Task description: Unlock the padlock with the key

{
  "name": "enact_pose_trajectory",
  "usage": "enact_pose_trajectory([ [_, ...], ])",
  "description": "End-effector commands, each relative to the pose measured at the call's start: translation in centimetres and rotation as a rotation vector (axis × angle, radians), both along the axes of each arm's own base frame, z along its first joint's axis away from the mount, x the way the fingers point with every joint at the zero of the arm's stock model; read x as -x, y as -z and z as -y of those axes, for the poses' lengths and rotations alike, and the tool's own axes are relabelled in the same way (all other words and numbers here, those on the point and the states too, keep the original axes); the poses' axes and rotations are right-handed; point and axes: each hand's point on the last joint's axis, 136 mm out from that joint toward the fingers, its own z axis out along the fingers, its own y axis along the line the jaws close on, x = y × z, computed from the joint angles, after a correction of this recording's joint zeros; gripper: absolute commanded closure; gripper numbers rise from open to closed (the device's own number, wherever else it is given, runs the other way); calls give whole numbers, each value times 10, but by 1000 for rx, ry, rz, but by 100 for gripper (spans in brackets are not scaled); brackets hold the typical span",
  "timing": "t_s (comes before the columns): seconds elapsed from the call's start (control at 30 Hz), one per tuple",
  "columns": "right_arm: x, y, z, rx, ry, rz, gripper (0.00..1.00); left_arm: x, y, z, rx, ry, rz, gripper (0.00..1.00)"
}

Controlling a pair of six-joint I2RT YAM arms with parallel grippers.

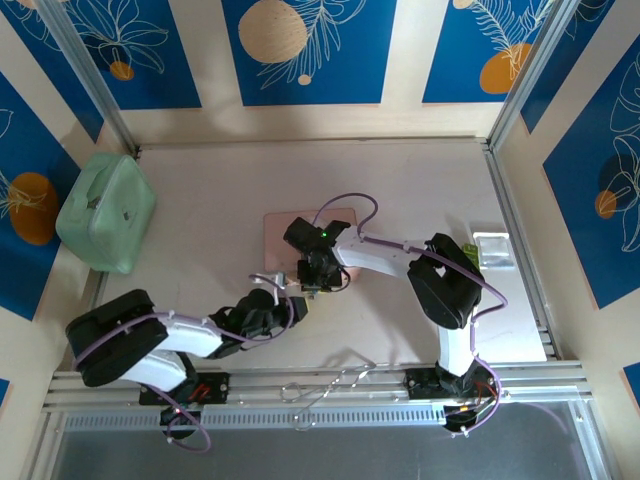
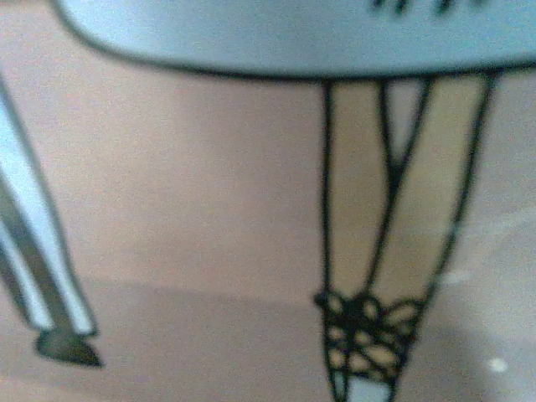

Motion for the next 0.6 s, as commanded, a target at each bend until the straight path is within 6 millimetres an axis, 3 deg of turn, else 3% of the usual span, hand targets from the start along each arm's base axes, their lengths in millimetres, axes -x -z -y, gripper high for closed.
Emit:
enact_pose_trajectory([
  [0.0, 16, 10, -3, -25, -11, -102, 87, -10, -12, 12, 53, 4, 55, 54],
  [0.57, 10, 11, -9, -75, 7, -122, 87, -18, 5, 21, 59, 9, 9, 61],
])
